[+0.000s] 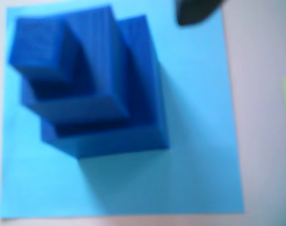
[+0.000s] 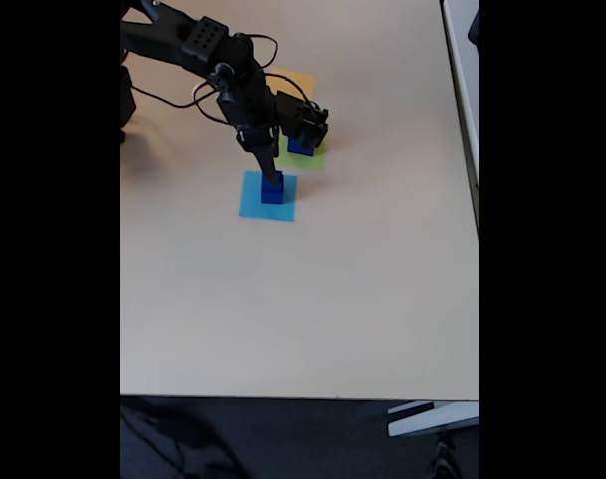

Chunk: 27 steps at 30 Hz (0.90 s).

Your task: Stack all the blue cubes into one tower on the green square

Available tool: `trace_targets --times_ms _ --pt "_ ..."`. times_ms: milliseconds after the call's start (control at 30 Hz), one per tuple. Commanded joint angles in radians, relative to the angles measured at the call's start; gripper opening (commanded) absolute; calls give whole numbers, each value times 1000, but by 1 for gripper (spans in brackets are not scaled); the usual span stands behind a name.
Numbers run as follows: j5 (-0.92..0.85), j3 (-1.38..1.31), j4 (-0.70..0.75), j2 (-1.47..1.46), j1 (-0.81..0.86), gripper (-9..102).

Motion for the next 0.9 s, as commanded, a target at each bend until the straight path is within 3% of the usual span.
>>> trace_targets --times_ms 0,867 --pt "2 -5 -21 49 17 25" --pt "11 -23 -74 -17 14 19"
